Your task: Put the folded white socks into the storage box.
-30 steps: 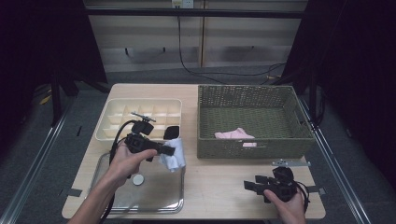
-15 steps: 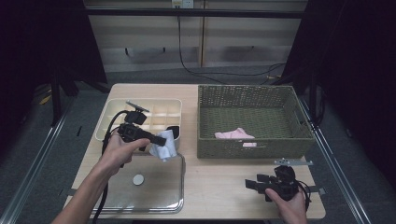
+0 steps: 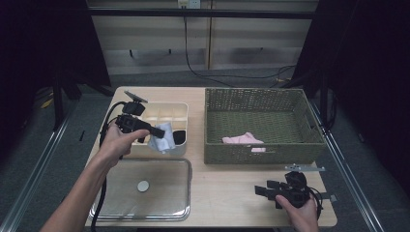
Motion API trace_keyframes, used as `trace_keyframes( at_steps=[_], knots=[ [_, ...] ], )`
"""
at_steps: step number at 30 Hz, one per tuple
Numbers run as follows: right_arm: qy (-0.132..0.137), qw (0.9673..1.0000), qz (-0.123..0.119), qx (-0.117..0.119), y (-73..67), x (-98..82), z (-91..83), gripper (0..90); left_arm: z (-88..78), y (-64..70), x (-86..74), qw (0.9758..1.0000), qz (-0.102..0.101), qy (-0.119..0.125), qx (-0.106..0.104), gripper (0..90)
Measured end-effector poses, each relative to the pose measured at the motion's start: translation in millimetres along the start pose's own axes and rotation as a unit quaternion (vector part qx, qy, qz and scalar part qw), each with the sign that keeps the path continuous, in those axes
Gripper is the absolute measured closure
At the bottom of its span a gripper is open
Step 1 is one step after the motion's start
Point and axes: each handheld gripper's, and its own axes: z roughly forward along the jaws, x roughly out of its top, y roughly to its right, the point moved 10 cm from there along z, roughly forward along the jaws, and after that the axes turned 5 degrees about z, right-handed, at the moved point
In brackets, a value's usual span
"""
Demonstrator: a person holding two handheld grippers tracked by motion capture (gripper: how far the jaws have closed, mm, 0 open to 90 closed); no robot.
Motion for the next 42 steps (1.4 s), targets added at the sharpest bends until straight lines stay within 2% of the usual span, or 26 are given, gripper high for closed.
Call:
trace_keyframes(
  at_steps=[3, 4, 5, 6, 10, 12, 13, 15, 18, 20, 22, 26, 28, 30, 31, 34, 35, 36, 40, 42],
  knots=[
    [0.000, 1.0000, -0.001, 0.001, -0.1, -0.1, 0.4, 30.4, -3.3, -13.5, 7.0, 0.9999, -0.012, 0.005, 0.005, 64.0],
    [0.000, 1.0000, -0.001, 0.001, -0.1, -0.2, 0.5, 30.4, -3.3, -16.2, 9.5, 0.9997, -0.021, 0.011, 0.004, 64.0],
    [-0.001, 1.0000, -0.001, 0.001, -0.1, -0.3, 0.4, 30.4, -3.3, -16.2, 9.5, 0.9997, -0.021, 0.011, 0.004, 64.0],
    [-0.001, 1.0000, 0.000, 0.000, -0.1, -0.4, 0.1, 30.4, -2.7, -23.5, 11.8, 0.9995, -0.028, 0.010, 0.008, 64.0],
    [-0.001, 1.0000, 0.000, 0.000, 0.1, -0.6, 0.2, 30.4, 1.5, -34.8, 14.2, 0.9990, -0.044, 0.006, 0.009, 64.1],
    [-0.001, 1.0000, 0.001, -0.001, 0.2, -0.8, 0.3, 30.4, 3.3, -37.0, 13.6, 0.9989, -0.045, -0.001, 0.010, 64.1],
    [-0.003, 1.0000, 0.000, 0.000, 0.5, -1.2, 1.0, 30.4, 7.0, -41.9, 13.7, 0.9987, -0.042, -0.011, 0.026, 64.1],
    [-0.003, 1.0000, -0.001, 0.001, -0.2, -1.5, 1.6, 30.4, 10.8, -43.8, 14.9, 0.9986, -0.038, -0.019, 0.031, 64.1],
    [-0.003, 1.0000, 0.000, 0.001, 0.0, -1.5, 0.9, 30.4, 18.5, -45.6, 18.3, 0.9982, -0.048, -0.017, 0.031, 64.1],
    [-0.003, 1.0000, 0.001, 0.000, 0.5, -1.8, 0.4, 30.4, 24.4, -49.1, 16.7, 0.9981, -0.034, -0.030, 0.043, 64.2],
    [-0.003, 1.0000, 0.001, 0.000, 1.0, -2.3, 0.2, 30.4, 29.7, -50.3, 14.6, 0.9977, -0.029, -0.042, 0.045, 64.2],
    [-0.005, 1.0000, 0.002, 0.002, 0.6, -3.5, 0.4, 30.3, 34.0, -55.1, 14.4, 0.9955, -0.021, -0.057, 0.073, 64.2],
    [-0.007, 1.0000, 0.001, 0.002, 0.3, -4.0, 0.7, 30.4, 34.6, -54.6, 15.3, 0.9951, -0.026, -0.059, 0.076, 64.2],
    [-0.007, 1.0000, 0.002, 0.002, 0.3, -4.1, 1.1, 30.4, 35.4, -54.9, 15.3, 0.9949, -0.021, -0.062, 0.076, 64.2],
    [-0.007, 1.0000, 0.001, 0.003, 0.2, -4.0, 1.5, 30.4, 37.9, -56.3, 13.9, 0.9932, -0.018, -0.074, 0.088, 64.3],
    [-0.008, 1.0000, 0.002, 0.003, -0.2, -4.3, 1.7, 30.4, 40.8, -57.8, 13.5, 0.9922, -0.018, -0.078, 0.095, 64.3],
    [-0.009, 1.0000, 0.002, 0.002, -0.2, -4.5, 2.0, 30.4, 42.3, -61.3, 11.5, 0.9894, -0.015, -0.092, 0.112, 64.4],
    [-0.008, 1.0000, 0.002, 0.003, -0.3, -4.7, 2.0, 30.4, 44.3, -62.2, 10.9, 0.9888, -0.012, -0.094, 0.115, 64.4],
    [-0.010, 0.9999, 0.002, 0.003, 0.5, -5.1, 2.5, 30.4, 48.0, -61.4, 10.1, 0.9893, -0.013, -0.097, 0.109, 64.4],
    [-0.010, 0.9999, 0.003, 0.002, 0.7, -5.0, 2.7, 30.4, 48.8, -61.3, 9.1, 0.9885, -0.011, -0.106, 0.107, 64.4]
  ],
)
